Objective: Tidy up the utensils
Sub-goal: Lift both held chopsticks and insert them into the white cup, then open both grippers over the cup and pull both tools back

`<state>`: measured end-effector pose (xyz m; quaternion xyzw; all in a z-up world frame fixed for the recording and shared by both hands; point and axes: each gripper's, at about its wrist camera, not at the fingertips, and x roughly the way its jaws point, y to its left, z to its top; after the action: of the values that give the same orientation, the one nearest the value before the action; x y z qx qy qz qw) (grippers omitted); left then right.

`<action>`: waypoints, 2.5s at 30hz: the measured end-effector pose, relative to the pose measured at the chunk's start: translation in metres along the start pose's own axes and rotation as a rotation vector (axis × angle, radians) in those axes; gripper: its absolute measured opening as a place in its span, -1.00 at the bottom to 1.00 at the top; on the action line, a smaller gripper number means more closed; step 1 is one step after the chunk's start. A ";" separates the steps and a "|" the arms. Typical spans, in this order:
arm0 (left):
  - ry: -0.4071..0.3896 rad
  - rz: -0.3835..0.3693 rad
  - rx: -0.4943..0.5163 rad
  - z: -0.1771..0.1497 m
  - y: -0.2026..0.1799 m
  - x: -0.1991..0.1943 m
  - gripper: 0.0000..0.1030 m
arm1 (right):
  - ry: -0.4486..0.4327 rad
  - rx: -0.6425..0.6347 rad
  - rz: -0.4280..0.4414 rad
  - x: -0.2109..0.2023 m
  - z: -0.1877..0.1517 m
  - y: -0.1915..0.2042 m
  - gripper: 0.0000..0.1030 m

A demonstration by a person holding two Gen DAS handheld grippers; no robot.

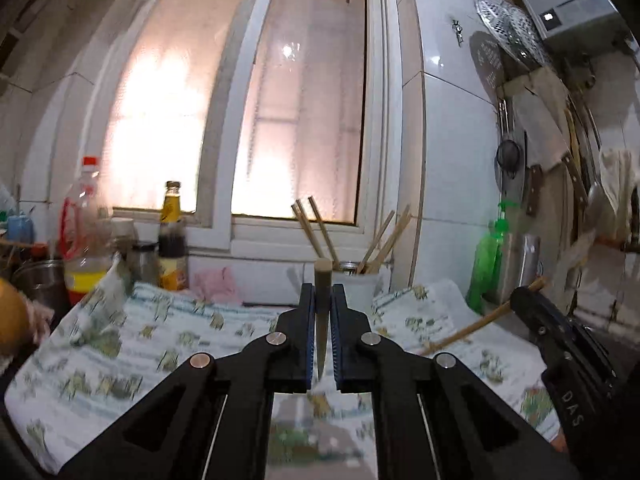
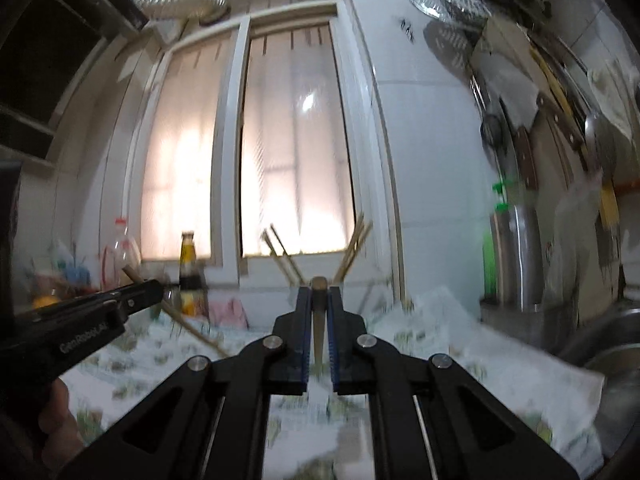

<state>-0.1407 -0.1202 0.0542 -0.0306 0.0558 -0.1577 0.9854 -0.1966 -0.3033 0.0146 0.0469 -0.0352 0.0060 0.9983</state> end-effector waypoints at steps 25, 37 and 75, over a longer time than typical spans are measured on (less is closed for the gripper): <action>-0.090 -0.131 -0.119 0.133 0.020 0.148 -0.88 | -0.148 0.090 0.014 0.190 0.140 -0.011 -0.87; 0.066 -0.247 -0.214 0.080 0.039 0.201 -0.88 | 0.174 0.300 0.189 0.254 0.096 -0.044 -0.85; -0.096 0.086 0.129 0.063 0.049 0.111 1.00 | 0.062 0.181 0.095 0.204 0.089 -0.028 1.00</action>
<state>-0.0131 -0.1055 0.1019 0.0279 -0.0004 -0.1167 0.9928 0.0010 -0.3373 0.1149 0.1350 -0.0057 0.0581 0.9891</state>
